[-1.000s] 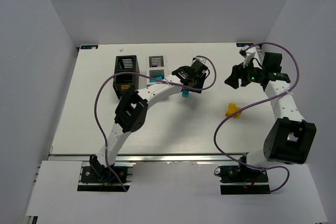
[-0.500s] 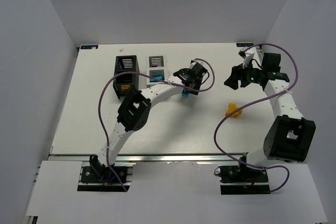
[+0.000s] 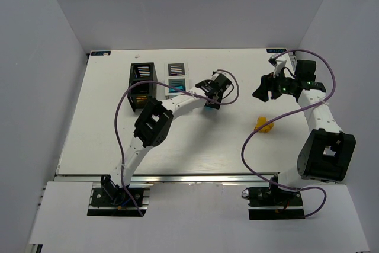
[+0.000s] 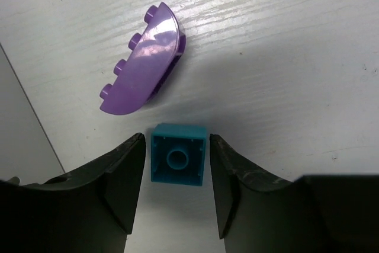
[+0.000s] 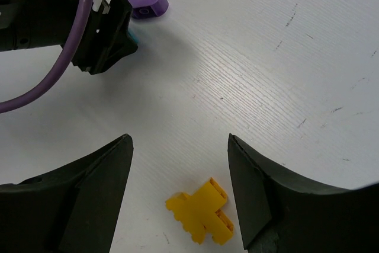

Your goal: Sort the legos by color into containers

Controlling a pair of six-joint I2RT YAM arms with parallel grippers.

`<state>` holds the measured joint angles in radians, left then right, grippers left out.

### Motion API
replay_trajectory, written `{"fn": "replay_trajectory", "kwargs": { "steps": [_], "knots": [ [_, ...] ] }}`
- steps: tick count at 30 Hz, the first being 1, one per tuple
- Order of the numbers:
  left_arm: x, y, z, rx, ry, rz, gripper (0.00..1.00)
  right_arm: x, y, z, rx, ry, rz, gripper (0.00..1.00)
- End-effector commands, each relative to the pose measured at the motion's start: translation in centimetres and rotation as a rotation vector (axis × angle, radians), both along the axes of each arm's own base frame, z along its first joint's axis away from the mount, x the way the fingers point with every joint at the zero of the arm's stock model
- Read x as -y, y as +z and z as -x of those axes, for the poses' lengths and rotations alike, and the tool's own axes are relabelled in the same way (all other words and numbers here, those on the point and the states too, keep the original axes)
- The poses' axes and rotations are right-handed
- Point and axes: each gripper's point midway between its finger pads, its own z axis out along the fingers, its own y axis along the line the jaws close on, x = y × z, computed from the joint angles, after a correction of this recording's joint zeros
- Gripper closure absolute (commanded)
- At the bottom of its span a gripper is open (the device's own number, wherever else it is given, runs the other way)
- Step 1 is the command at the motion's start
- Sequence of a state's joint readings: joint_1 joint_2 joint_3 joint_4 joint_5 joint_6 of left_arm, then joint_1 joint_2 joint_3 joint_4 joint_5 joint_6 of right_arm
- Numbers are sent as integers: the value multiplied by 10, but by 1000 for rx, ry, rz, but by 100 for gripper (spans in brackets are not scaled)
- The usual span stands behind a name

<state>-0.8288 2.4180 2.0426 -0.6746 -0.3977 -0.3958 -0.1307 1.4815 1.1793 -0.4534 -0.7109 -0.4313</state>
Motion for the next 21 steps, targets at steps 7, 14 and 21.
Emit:
{"fn": "replay_trajectory", "kwargs": {
  "steps": [7, 14, 21],
  "knots": [
    [5, 15, -6, 9, 12, 98, 72, -1, 1, -1, 5, 17, -12, 31],
    [15, 82, -2, 78, -4, 244, 95, -3, 2, 1, 7, 37, -11, 36],
    [0, 193, 14, 216, -2, 423, 100, -14, 0, 7, -6, 93, -14, 66]
  ]
}}
